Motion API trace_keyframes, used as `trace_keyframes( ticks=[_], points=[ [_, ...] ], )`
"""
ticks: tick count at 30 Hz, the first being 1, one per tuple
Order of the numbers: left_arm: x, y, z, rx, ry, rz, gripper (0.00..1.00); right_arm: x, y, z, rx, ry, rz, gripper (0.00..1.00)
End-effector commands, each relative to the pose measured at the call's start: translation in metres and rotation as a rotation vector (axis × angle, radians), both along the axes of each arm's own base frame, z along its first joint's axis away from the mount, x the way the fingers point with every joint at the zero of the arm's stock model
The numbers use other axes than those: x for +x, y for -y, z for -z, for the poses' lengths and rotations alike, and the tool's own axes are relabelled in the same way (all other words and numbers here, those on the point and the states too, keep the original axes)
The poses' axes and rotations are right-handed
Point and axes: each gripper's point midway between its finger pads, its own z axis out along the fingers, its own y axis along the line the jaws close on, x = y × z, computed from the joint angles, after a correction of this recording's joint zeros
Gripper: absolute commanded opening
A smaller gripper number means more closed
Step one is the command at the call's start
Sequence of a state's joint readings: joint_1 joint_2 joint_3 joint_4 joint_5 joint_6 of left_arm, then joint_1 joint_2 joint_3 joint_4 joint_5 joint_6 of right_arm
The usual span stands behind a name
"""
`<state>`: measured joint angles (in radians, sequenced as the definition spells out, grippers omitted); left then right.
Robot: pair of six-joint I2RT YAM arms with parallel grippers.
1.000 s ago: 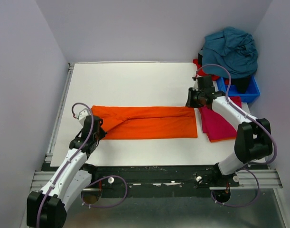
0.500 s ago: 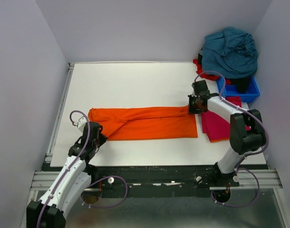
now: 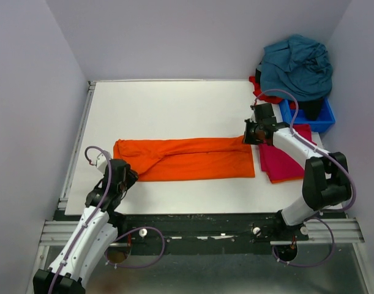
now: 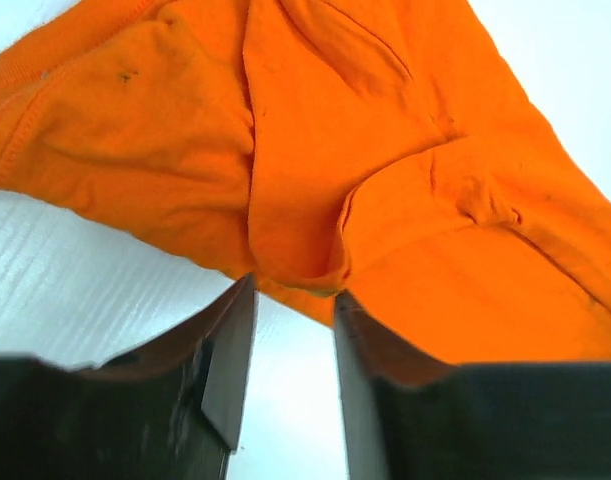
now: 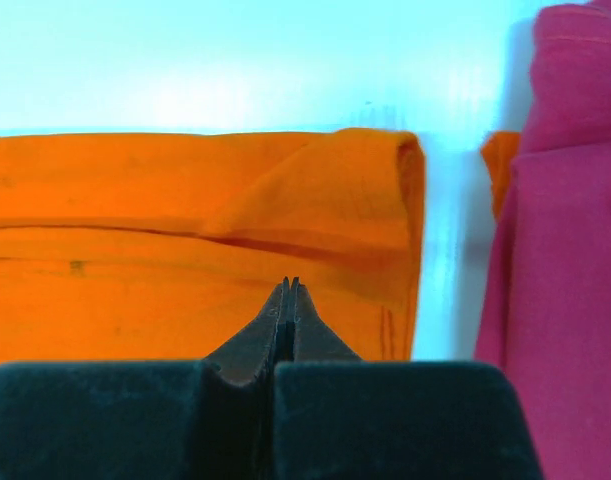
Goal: Fold and stack the t-shirts
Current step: Fold the other side of the tshirt into a rectangle
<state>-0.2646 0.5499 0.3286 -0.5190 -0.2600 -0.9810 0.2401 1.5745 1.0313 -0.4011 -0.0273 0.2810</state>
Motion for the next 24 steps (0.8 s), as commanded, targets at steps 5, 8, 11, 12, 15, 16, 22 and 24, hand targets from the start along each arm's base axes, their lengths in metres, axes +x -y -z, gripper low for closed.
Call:
trace_keyframes(
  ticks=[5, 8, 11, 12, 15, 16, 22, 24],
  points=[
    [0.01, 0.007, -0.031, -0.009, 0.061, 0.038, 0.56, -0.001, -0.068, -0.023, 0.244, 0.049, -0.172, 0.01],
    [0.027, 0.015, -0.045, -0.005, 0.105, 0.076, 0.58, -0.01, -0.103, -0.034, 0.179, 0.118, -0.235, 0.01],
    [0.037, 0.013, -0.053, 0.028, 0.082, 0.07, 0.57, -0.022, -0.135, -0.05, 0.14, 0.174, -0.325, 0.01],
    [0.04, 0.012, -0.059, 0.043, 0.093, 0.072, 0.57, -0.025, -0.141, -0.057, 0.141, 0.197, -0.343, 0.01],
    [0.053, 0.013, -0.074, 0.059, 0.153, 0.083, 0.58, -0.036, -0.148, -0.089, 0.141, 0.34, -0.378, 0.01],
    [0.057, 0.015, -0.078, 0.057, 0.173, 0.093, 0.58, -0.038, -0.147, -0.102, 0.142, 0.409, -0.375, 0.01],
    [0.092, 0.032, -0.087, 0.048, 0.251, 0.145, 0.58, -0.065, -0.192, -0.103, 0.493, 0.49, -0.499, 0.3],
    [0.106, 0.038, -0.088, 0.056, 0.25, 0.169, 0.57, -0.07, -0.221, -0.108, 0.569, 0.413, -0.627, 0.3]
  ],
)
